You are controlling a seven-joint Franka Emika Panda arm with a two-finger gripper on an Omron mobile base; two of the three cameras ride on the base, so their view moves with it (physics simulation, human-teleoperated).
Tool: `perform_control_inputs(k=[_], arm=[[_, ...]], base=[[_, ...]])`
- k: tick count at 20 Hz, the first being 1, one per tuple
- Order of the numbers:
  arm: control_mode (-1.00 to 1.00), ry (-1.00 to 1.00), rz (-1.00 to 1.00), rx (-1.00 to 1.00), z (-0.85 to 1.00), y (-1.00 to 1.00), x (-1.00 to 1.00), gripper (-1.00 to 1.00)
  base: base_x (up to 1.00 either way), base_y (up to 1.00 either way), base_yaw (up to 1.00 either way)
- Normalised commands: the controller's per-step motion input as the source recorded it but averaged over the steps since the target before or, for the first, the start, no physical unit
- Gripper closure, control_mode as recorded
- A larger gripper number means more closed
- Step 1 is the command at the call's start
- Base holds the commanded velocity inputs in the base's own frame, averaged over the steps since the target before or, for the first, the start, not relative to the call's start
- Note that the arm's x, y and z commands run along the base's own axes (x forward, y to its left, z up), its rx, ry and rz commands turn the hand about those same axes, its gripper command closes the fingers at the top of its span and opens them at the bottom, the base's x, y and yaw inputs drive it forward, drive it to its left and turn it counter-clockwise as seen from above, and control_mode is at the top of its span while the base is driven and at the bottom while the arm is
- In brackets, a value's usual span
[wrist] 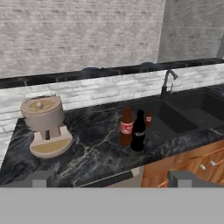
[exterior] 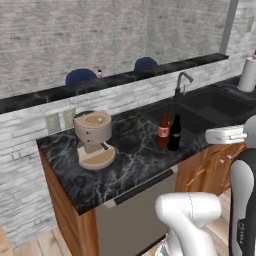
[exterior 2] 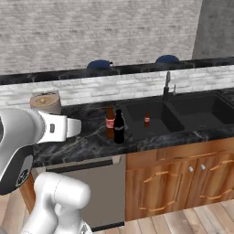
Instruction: Place the large bottle from the dining counter next to the other large bottle outside the sink, and place the small bottle from the dining counter next to the other small bottle inside the sink.
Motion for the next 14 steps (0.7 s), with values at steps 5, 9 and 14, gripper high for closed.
perform_control_inputs(k=[5, 9, 14], arm=[[1.00, 0.00, 0.00, 0.00, 0.00, 0.00, 0.00, -1.00], [1.00, 0.00, 0.00, 0.00, 0.00, 0.00, 0.00, -1.00], [1.00, 0.00, 0.00, 0.00, 0.00, 0.00, 0.00, -1.00]], base=[[-0.20, 0.07, -0.24], [-0.09, 0.04, -0.25], [-0.08, 0.04, -0.25]])
